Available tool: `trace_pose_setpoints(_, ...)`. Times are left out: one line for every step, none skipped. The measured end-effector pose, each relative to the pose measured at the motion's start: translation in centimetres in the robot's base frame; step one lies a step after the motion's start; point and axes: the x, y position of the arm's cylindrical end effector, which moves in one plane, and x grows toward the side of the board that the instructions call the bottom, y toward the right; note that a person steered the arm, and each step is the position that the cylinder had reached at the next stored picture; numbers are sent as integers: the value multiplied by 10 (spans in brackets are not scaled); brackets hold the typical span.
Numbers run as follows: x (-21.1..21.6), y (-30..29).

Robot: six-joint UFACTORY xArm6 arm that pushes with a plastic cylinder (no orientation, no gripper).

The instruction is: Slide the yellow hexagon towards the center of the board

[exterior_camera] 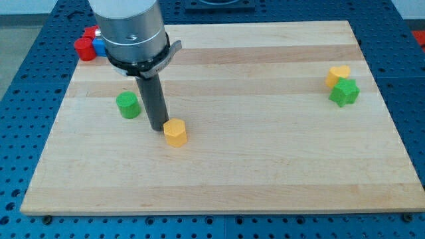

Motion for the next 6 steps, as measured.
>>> trace_pose_setpoints(24,-6)
trace_pose_setpoints(43,-6)
trace_pose_setpoints(35,17)
trace_pose_setpoints(-11,50)
trace_pose_setpoints(-44,81)
trace_pose_setpoints(-46,88)
